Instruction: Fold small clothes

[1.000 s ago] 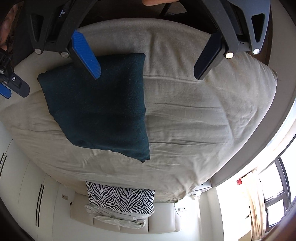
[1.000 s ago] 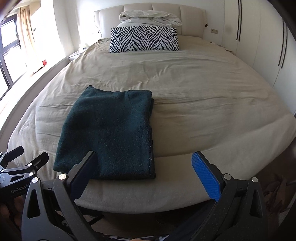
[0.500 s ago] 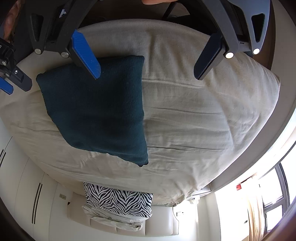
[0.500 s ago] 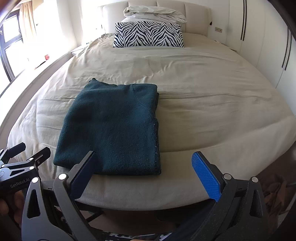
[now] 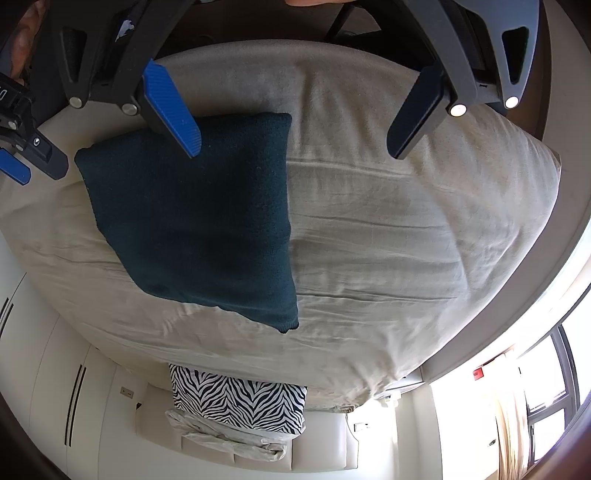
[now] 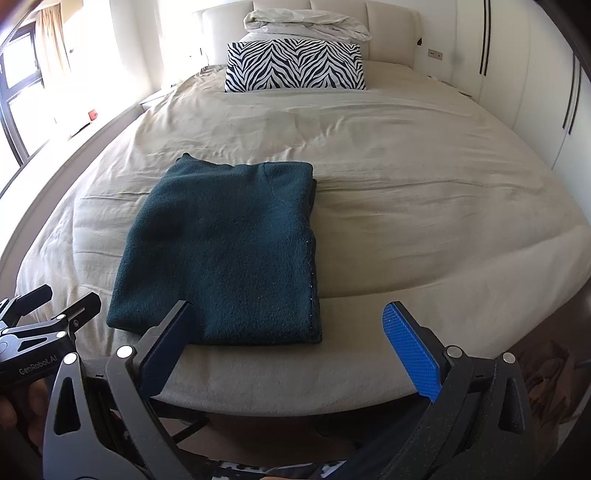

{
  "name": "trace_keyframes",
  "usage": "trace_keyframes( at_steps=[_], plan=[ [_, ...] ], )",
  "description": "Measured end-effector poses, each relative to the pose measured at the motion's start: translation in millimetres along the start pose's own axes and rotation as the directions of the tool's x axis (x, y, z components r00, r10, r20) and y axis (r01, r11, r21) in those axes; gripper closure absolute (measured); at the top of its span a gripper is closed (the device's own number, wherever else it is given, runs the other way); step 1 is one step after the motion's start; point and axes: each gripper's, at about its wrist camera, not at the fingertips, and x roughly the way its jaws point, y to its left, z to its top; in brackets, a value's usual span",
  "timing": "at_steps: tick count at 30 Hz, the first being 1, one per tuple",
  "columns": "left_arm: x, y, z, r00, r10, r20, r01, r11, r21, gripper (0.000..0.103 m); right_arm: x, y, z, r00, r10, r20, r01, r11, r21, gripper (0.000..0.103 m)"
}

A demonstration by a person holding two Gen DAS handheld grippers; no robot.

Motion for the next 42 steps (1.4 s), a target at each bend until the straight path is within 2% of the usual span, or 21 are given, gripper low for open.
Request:
trace_keyframes(
  at_steps=[42],
  plan=[
    [2.8, 3.3, -4.5, 1.000, -0.008, -0.015, 0.008, 1.000, -0.001, 0.000, 1.3, 3.2, -6.5, 1.000, 0.013, -0.015, -0.012, 1.000, 0.002, 0.000]
  ],
)
